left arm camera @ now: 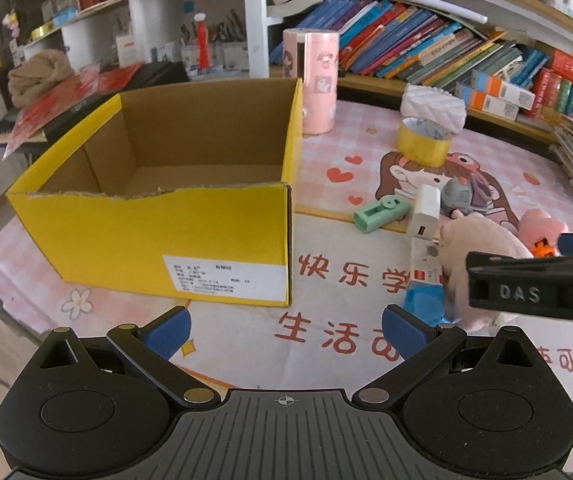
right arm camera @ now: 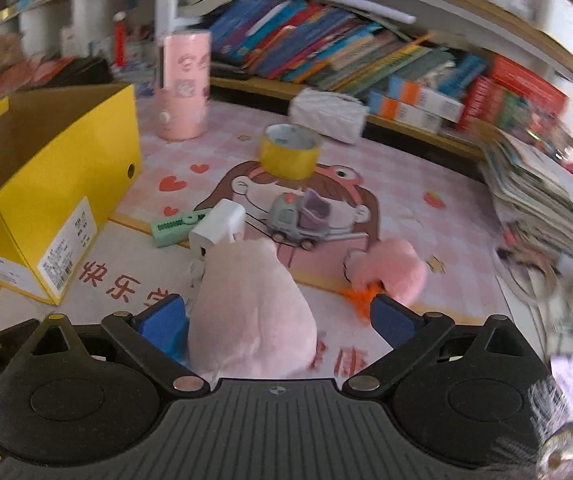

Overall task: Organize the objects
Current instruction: 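Grasp the pink plush pig with the right tool while the left tool approaches the blue item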

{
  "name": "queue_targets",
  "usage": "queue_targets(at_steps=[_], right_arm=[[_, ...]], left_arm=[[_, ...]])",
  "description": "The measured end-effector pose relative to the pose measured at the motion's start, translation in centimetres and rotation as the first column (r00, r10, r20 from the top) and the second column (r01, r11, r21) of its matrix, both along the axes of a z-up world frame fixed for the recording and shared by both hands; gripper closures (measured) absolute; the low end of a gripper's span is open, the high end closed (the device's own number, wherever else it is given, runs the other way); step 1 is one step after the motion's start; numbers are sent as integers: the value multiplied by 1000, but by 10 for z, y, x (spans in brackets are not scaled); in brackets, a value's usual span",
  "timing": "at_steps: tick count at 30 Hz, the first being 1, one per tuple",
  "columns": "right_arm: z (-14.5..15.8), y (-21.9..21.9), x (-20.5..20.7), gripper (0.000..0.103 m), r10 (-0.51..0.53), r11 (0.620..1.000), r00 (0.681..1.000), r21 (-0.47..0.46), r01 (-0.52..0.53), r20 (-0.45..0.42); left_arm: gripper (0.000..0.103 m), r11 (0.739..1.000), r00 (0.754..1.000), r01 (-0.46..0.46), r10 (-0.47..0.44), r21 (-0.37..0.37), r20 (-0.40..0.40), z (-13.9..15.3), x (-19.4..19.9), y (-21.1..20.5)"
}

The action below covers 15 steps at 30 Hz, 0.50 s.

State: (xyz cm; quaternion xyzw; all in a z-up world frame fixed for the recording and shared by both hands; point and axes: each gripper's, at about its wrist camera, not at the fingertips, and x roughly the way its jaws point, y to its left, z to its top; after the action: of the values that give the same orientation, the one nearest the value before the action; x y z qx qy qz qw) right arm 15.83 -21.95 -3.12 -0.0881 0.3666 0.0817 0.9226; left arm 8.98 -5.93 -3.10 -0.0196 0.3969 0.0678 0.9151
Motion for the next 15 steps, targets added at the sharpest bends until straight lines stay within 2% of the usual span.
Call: queue_targets(at_steps=[6,10,15], right_arm=[[-18,1,27,20,93,996,991,6,-93,-96],[-28,0,34,35,149,989,979,31,-146,-137],[-20,-11,37,43,171,984,973,81,-160,-152]], left_arm=[[0,1000,999,-15,14,-17,-39,-7,0,-7],[0,1000,998,-2,1,-29,-58,-10,0,-15],[0,1000,998,12,-13,-19,-64,-11,5,-28]])
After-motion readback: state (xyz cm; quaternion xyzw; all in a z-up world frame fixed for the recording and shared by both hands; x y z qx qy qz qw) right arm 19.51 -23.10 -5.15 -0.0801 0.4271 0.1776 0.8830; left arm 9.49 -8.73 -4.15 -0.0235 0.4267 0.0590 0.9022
